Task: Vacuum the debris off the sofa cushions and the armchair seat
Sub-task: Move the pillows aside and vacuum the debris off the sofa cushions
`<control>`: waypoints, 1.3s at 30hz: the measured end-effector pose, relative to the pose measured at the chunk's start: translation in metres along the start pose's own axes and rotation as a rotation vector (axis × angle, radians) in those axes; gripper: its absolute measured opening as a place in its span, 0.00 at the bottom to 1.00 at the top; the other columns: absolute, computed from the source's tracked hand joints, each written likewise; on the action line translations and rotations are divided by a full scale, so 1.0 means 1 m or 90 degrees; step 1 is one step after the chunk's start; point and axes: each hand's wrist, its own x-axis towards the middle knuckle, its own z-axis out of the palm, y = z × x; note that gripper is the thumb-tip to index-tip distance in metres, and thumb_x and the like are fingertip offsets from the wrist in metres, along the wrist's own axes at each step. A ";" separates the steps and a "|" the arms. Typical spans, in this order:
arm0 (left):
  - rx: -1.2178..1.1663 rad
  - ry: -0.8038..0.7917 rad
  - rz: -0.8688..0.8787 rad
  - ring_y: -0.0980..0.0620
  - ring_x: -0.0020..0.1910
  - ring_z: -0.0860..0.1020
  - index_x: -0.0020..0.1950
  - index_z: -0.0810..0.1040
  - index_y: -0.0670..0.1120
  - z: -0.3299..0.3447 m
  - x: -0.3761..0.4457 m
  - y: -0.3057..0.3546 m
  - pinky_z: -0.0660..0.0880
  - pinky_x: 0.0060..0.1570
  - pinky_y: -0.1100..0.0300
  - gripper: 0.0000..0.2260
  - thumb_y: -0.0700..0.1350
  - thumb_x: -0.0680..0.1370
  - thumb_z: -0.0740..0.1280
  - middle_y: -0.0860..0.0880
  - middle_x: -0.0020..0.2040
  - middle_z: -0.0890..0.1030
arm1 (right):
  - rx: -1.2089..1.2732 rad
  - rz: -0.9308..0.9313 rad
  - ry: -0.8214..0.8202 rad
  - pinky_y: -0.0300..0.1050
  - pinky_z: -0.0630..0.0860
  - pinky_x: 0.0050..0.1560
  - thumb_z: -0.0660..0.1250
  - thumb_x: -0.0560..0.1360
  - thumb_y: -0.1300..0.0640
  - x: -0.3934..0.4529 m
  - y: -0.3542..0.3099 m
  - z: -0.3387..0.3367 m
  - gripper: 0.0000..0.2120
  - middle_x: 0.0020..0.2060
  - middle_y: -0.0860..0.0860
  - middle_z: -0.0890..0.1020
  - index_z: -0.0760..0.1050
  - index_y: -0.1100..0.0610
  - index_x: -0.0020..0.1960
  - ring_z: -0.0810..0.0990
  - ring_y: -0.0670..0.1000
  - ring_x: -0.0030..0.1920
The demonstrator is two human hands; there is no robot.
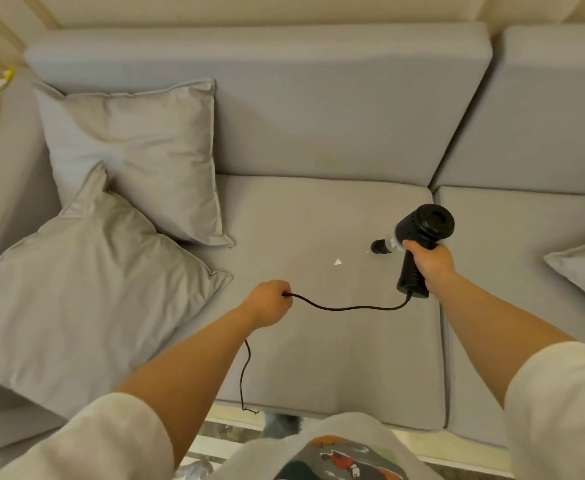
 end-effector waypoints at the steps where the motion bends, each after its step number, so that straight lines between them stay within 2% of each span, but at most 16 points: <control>1: -0.006 0.007 -0.003 0.49 0.35 0.69 0.43 0.71 0.43 0.001 0.003 0.004 0.64 0.30 0.61 0.06 0.40 0.79 0.58 0.49 0.34 0.71 | 0.002 -0.002 0.000 0.51 0.73 0.50 0.70 0.71 0.54 0.005 -0.003 -0.001 0.24 0.47 0.58 0.76 0.70 0.64 0.62 0.75 0.57 0.47; 6: -0.013 0.009 -0.017 0.54 0.30 0.67 0.43 0.70 0.44 0.010 0.015 0.019 0.62 0.28 0.65 0.06 0.40 0.79 0.57 0.53 0.31 0.68 | -0.020 0.002 -0.014 0.51 0.72 0.51 0.70 0.70 0.53 0.028 -0.008 0.002 0.24 0.49 0.58 0.76 0.70 0.63 0.62 0.77 0.60 0.52; 13: 0.002 0.009 -0.039 0.47 0.38 0.69 0.43 0.71 0.44 0.006 0.020 0.020 0.62 0.28 0.64 0.05 0.40 0.78 0.58 0.52 0.31 0.68 | -0.051 0.014 -0.049 0.51 0.72 0.49 0.70 0.70 0.53 0.042 -0.003 0.015 0.24 0.52 0.60 0.77 0.70 0.62 0.62 0.77 0.60 0.53; 17: -0.001 -0.004 -0.054 0.49 0.36 0.69 0.46 0.74 0.42 0.005 0.025 0.023 0.62 0.28 0.65 0.06 0.40 0.78 0.58 0.51 0.33 0.70 | -0.090 0.000 -0.068 0.52 0.73 0.51 0.70 0.70 0.52 0.041 -0.002 0.014 0.23 0.48 0.58 0.77 0.71 0.62 0.60 0.77 0.59 0.51; 23: 0.013 -0.032 -0.038 0.48 0.42 0.70 0.54 0.76 0.37 0.010 0.029 0.032 0.62 0.29 0.67 0.11 0.41 0.79 0.58 0.41 0.49 0.77 | -0.146 -0.009 -0.111 0.49 0.70 0.45 0.69 0.71 0.52 0.033 0.010 0.002 0.16 0.43 0.57 0.77 0.73 0.60 0.54 0.75 0.55 0.42; 28: 0.017 -0.048 -0.038 0.48 0.41 0.70 0.50 0.76 0.41 0.008 0.029 0.027 0.63 0.30 0.64 0.08 0.42 0.79 0.59 0.46 0.45 0.73 | -0.179 0.014 -0.126 0.48 0.70 0.44 0.69 0.71 0.53 0.024 0.022 0.001 0.12 0.38 0.55 0.76 0.72 0.60 0.50 0.75 0.54 0.39; 32: 0.023 -0.047 -0.029 0.48 0.44 0.70 0.48 0.75 0.42 0.003 0.026 0.020 0.66 0.41 0.59 0.06 0.41 0.79 0.59 0.45 0.47 0.74 | -0.209 0.024 -0.135 0.49 0.71 0.45 0.68 0.72 0.54 0.015 0.026 0.006 0.12 0.40 0.57 0.76 0.72 0.61 0.51 0.75 0.56 0.42; 36: 0.003 -0.033 -0.025 0.48 0.43 0.70 0.49 0.76 0.41 -0.003 0.023 0.009 0.66 0.36 0.61 0.07 0.41 0.79 0.59 0.44 0.46 0.75 | -0.170 0.027 -0.112 0.50 0.71 0.44 0.68 0.72 0.54 0.010 0.016 0.015 0.13 0.36 0.55 0.75 0.72 0.61 0.51 0.74 0.55 0.39; 39: -0.020 -0.008 -0.038 0.48 0.41 0.70 0.45 0.72 0.44 -0.008 0.018 -0.006 0.66 0.39 0.59 0.05 0.41 0.79 0.59 0.46 0.43 0.74 | -0.110 0.016 -0.095 0.50 0.70 0.45 0.68 0.72 0.54 0.006 0.009 0.027 0.13 0.36 0.54 0.75 0.71 0.60 0.51 0.74 0.53 0.37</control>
